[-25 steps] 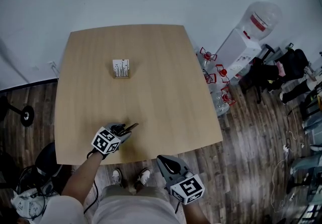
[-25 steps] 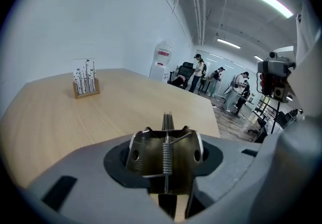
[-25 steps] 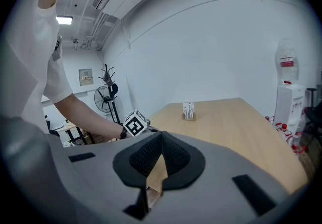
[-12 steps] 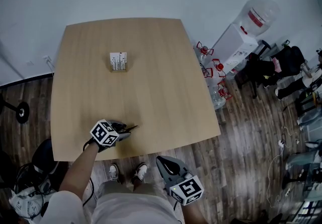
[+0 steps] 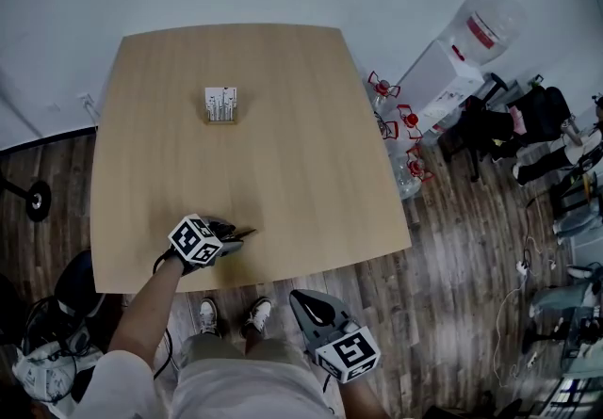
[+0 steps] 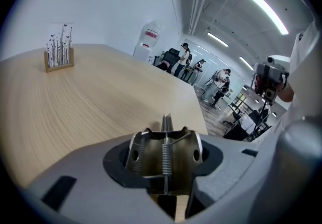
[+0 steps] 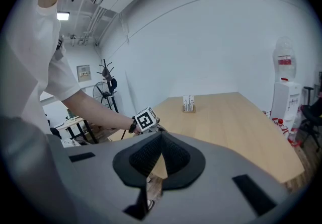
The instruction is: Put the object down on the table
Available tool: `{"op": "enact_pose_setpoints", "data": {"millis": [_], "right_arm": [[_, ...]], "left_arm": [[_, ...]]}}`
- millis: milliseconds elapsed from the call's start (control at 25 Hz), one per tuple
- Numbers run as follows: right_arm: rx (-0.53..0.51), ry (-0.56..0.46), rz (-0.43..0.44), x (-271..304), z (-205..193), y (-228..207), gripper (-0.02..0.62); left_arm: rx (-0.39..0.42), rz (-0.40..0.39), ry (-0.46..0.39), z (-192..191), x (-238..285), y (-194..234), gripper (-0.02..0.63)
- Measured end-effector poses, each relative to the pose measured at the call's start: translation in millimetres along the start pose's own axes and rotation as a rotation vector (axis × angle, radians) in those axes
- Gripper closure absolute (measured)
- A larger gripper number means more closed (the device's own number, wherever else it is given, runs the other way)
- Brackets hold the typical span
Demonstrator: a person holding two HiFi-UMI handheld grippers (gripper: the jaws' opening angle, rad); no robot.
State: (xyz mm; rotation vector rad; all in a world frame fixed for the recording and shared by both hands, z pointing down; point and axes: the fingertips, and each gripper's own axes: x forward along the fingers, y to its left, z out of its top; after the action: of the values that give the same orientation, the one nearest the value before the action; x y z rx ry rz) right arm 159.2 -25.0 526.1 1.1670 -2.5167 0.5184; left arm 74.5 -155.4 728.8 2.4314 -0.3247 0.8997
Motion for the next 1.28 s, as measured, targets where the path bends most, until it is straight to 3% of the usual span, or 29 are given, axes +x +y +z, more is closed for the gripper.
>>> {"op": "enact_pose_setpoints", "data": {"millis": [120, 920, 1280], "right_arm": [[0.008, 0.002, 0.010, 0.7, -1.6, 0.8, 0.597], [0.028, 0.002, 0.000, -1.3, -3.1, -5.8, 0.597], [0.045, 0.018, -0.024, -0.1, -6.8, -7.6, 0.597]], "left_arm": [[0.033, 0.024, -0.002, 1.0, -0.3, 5.4, 0.413], [-0.024, 0.137, -0.114, 0.0, -21.5, 38.5, 0.375], [0.033, 0.185, -0.134, 9.5, -16.3, 48.4, 0.360]]}}
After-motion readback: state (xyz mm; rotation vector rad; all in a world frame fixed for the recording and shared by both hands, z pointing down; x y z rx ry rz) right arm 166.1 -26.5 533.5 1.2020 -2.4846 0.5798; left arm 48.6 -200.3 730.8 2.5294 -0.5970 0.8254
